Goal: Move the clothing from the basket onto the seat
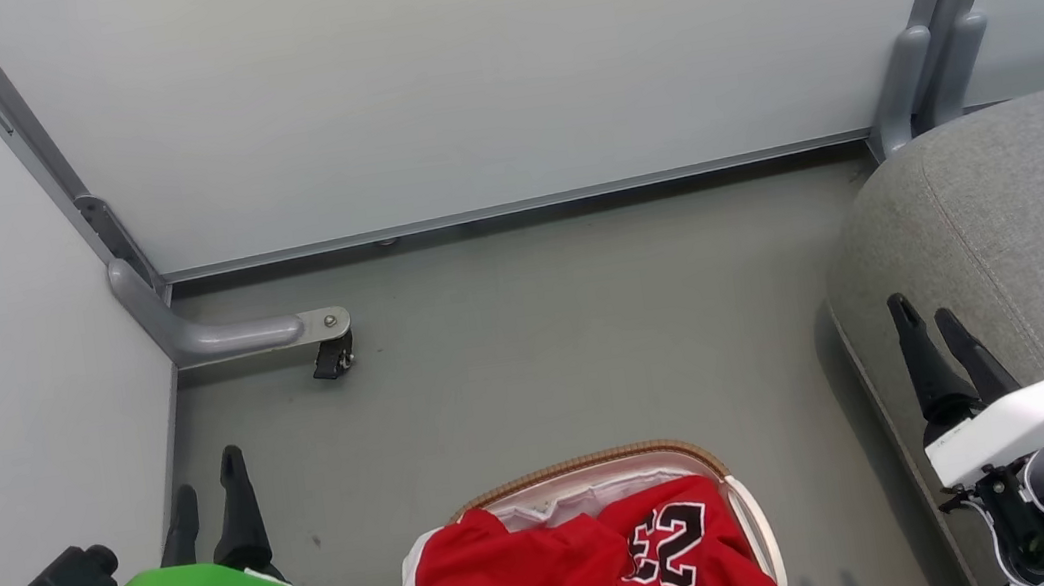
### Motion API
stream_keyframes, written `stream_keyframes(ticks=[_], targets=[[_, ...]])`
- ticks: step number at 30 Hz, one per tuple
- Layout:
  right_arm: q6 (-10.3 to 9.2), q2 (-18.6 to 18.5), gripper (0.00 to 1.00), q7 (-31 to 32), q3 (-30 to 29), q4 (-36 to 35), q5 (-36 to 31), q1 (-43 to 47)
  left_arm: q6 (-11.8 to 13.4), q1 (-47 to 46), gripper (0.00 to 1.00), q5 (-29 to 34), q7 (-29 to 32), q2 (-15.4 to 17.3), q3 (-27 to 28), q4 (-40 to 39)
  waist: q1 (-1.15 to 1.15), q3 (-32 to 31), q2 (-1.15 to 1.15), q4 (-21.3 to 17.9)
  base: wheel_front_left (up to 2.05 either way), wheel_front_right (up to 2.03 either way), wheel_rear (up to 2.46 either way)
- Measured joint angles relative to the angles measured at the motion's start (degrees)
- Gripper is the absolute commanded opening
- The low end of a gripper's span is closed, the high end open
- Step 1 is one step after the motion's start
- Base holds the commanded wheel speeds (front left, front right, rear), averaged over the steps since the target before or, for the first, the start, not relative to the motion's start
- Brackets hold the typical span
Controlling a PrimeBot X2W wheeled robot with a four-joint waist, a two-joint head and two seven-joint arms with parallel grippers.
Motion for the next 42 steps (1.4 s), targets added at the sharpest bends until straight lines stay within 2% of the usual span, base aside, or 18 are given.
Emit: stream_keyframes(ticks=[18,42], targets=[[0.0,-0.4,1.0,-3.0,1.9,1.3,-13.1,-0.7,1.4,-0.2,1.0,13.1,-3.0,0.3,-2.5,1.7,0.0,0.0,0.0,0.0,0.0,0.0,0.0],[0.01,1.1,1.0,-6.3,1.6,1.0,-28.5,-0.5,4.0,0.8,1.0,25.9,-6.3,-0.1,-4.4,2.0,0.0,-0.3,0.0,-0.1,0.0,0.0,0.0]])
